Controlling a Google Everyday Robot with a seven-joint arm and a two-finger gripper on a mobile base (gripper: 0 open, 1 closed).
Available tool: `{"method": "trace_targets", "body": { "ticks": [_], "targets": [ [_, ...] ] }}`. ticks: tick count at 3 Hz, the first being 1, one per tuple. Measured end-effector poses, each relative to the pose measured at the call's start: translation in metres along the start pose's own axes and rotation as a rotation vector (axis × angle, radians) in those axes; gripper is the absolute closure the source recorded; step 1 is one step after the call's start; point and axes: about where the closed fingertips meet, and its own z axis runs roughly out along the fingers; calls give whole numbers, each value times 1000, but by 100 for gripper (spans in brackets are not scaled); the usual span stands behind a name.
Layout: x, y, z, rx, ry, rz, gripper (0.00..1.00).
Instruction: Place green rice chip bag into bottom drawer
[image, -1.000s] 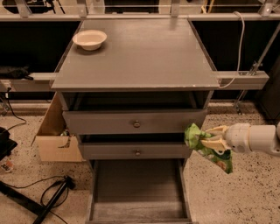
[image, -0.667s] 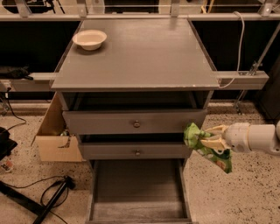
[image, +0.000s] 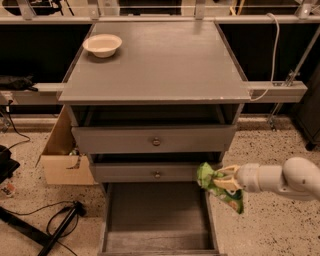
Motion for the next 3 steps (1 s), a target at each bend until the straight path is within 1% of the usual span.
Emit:
{"method": "trace_targets", "body": {
  "ticks": [1, 2, 3],
  "targets": [
    [69, 15, 60, -62, -39, 62, 100],
    [94, 28, 82, -92, -54, 105, 100],
    [94, 30, 88, -97, -51, 94, 100]
  ]
}}
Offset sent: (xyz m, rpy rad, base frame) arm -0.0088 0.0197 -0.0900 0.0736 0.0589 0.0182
